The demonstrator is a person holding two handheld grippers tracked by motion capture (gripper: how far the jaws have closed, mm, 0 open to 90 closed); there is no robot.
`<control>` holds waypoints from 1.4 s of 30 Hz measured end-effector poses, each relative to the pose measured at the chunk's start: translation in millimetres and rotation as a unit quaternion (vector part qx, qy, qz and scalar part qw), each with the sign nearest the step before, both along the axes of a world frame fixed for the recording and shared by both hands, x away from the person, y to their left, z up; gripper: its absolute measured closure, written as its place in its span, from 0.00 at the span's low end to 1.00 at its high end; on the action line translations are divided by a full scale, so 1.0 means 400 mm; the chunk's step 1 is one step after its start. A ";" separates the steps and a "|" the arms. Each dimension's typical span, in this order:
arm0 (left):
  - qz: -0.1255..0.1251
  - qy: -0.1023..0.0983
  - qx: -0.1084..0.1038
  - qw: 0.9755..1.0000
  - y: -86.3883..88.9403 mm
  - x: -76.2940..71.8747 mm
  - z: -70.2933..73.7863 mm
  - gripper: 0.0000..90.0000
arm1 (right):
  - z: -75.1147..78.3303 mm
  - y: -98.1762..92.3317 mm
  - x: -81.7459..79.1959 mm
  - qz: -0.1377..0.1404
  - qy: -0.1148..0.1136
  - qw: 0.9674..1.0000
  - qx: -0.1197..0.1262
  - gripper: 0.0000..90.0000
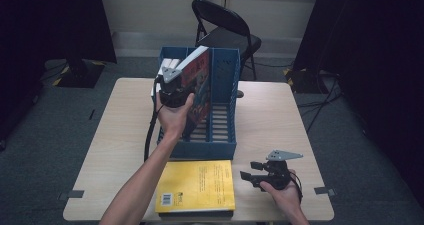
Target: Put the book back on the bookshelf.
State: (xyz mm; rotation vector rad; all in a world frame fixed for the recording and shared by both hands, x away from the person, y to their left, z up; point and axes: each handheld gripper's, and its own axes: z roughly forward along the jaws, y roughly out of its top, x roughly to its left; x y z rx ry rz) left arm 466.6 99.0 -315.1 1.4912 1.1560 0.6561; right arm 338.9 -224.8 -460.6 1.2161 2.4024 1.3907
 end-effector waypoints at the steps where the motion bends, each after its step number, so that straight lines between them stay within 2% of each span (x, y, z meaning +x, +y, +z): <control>1: 0.001 -0.003 0.001 1.000 -0.003 -0.002 -0.001 0.83 | 0.000 -0.001 0.000 -0.001 0.000 1.000 0.000 0.39; 4: -0.001 -0.009 0.008 1.000 -0.009 0.000 -0.002 0.83 | -0.003 -0.001 0.002 0.001 0.003 1.000 -0.002 0.39; 7: 0.009 -0.003 -0.003 1.000 -0.013 0.014 -0.008 0.83 | -0.004 0.001 0.002 0.002 0.004 1.000 -0.002 0.39; 9: 0.015 0.009 -0.005 1.000 -0.019 0.025 -0.010 0.83 | -0.004 0.002 0.002 0.003 0.004 1.000 -0.003 0.39; 12: 0.017 0.004 -0.001 1.000 -0.025 0.025 -0.028 0.83 | -0.004 0.004 0.001 0.003 0.004 1.000 -0.004 0.39; 15: 0.015 0.006 0.005 1.000 -0.026 0.021 -0.052 0.83 | -0.005 0.002 0.001 0.006 0.005 1.000 -0.005 0.39; 19: -0.002 0.014 0.011 1.000 -0.032 0.019 -0.084 0.83 | -0.007 0.000 0.002 0.005 0.006 1.000 -0.006 0.39; 22: -0.008 0.015 0.029 0.999 -0.037 0.014 -0.104 0.83 | -0.007 0.001 0.001 0.006 0.008 1.000 -0.009 0.39; 25: -0.015 0.021 0.017 1.000 -0.026 0.012 -0.120 0.83 | -0.009 0.003 0.003 0.008 0.011 1.000 -0.013 0.39; 27: -0.022 0.018 0.014 0.999 -0.022 0.008 -0.124 0.83 | -0.010 0.005 0.003 0.009 0.011 1.000 -0.014 0.39; 33: -0.040 0.028 0.013 0.999 -0.011 -0.007 -0.123 0.82 | -0.011 0.010 0.004 0.010 0.011 1.000 -0.016 0.39; 35: -0.038 0.030 -0.011 0.999 -0.003 -0.013 -0.113 0.80 | -0.012 0.011 0.005 0.011 0.013 1.000 -0.018 0.39; 36: -0.040 0.030 -0.005 0.999 0.000 -0.015 -0.105 0.80 | -0.013 0.011 0.006 0.011 0.014 1.000 -0.018 0.39; 38: -0.045 0.027 0.023 0.998 -0.001 -0.019 -0.098 0.80 | -0.013 0.013 0.006 0.010 0.014 1.000 -0.018 0.39; 39: -0.047 0.028 0.027 0.998 0.001 -0.021 -0.097 0.80 | -0.012 0.013 0.006 0.011 0.014 1.000 -0.018 0.39; 41: -0.051 0.036 0.017 0.998 0.012 -0.023 -0.098 0.79 | -0.012 0.014 0.005 0.011 0.013 1.000 -0.019 0.39; 42: -0.051 0.035 0.021 0.998 0.015 -0.026 -0.099 0.79 | -0.012 0.014 0.004 0.011 0.013 1.000 -0.019 0.39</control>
